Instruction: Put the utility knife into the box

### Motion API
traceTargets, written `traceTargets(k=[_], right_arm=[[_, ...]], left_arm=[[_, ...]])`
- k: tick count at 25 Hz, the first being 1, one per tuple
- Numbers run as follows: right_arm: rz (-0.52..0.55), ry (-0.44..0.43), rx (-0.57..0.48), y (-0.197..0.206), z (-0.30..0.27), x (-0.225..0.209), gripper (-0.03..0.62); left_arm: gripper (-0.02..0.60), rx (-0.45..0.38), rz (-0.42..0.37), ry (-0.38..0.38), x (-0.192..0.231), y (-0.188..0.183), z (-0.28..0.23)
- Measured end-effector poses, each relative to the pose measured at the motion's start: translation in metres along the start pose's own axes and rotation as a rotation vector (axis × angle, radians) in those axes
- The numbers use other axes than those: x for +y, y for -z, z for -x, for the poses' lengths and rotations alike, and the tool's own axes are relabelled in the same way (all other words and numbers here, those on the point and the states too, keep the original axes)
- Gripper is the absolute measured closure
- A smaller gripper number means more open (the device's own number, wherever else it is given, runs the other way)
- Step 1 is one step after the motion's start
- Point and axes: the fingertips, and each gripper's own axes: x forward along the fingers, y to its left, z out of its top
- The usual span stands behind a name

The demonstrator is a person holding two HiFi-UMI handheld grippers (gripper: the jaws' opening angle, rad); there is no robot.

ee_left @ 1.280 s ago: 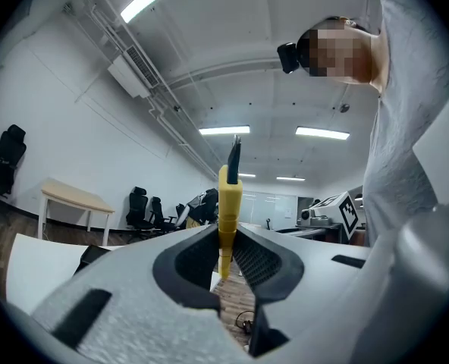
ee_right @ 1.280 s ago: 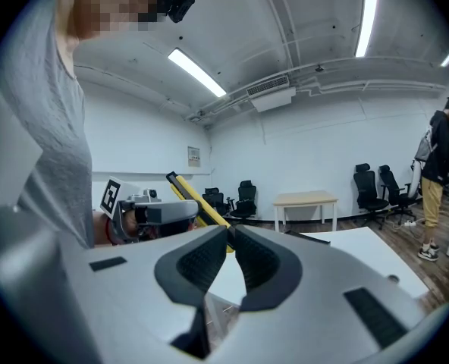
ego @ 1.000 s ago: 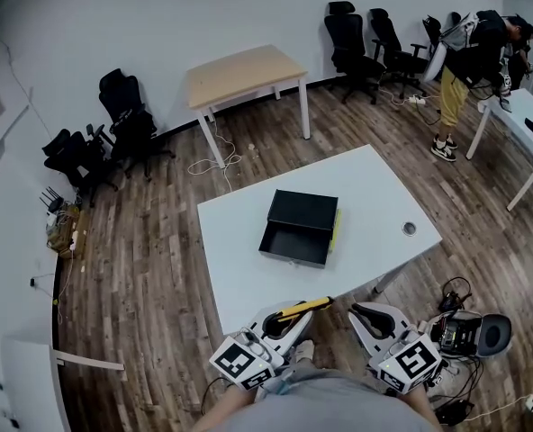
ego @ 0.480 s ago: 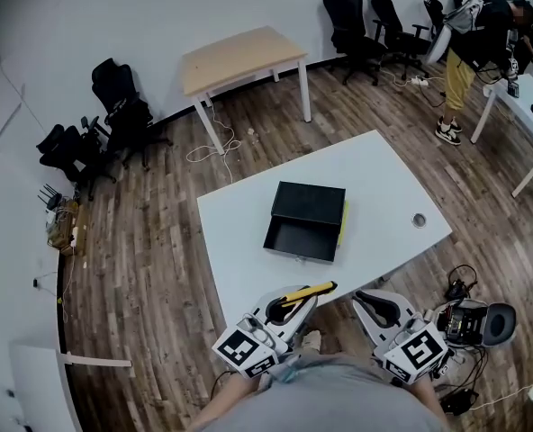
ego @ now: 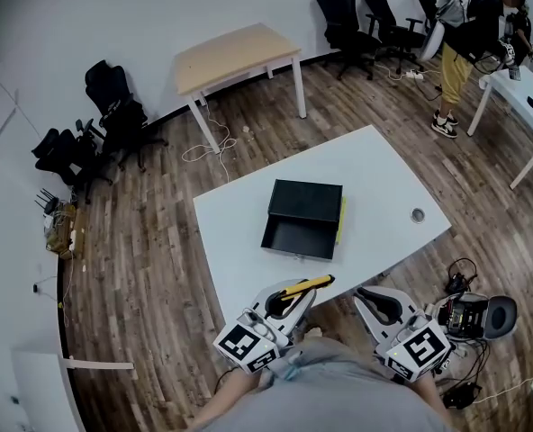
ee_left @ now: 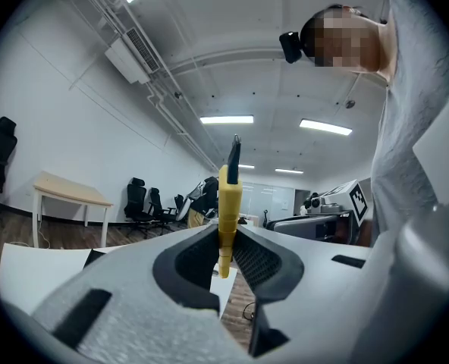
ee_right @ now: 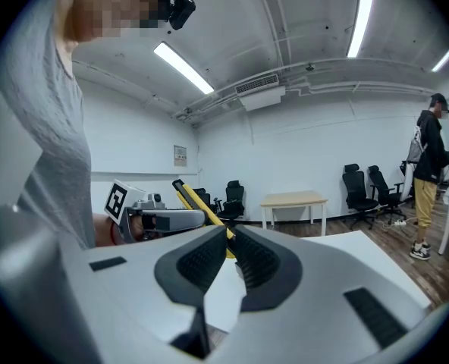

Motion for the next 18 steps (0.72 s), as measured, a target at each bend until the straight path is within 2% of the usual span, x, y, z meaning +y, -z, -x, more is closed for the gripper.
traceTargets(k=[6,13,18], right_arm=[[-0.001,0.010,0.000,0.003,0.002,0.000,0.562],[0.005,0.003,-0.002,0.000,-0.001,-0.001,0.562],[0.003,0.008,0.003,-0.001,-0.005,-0.004,0.562]], left_arm=[[0.515,0.048,-0.047,-0.007,0.015,0.008,-0.001],[0.515,0.205,-0.233,-0.035,0.056,0.022,-0.018],[0.515,0.301,-0.306,-0.057,0.092,0.035,-0.031]])
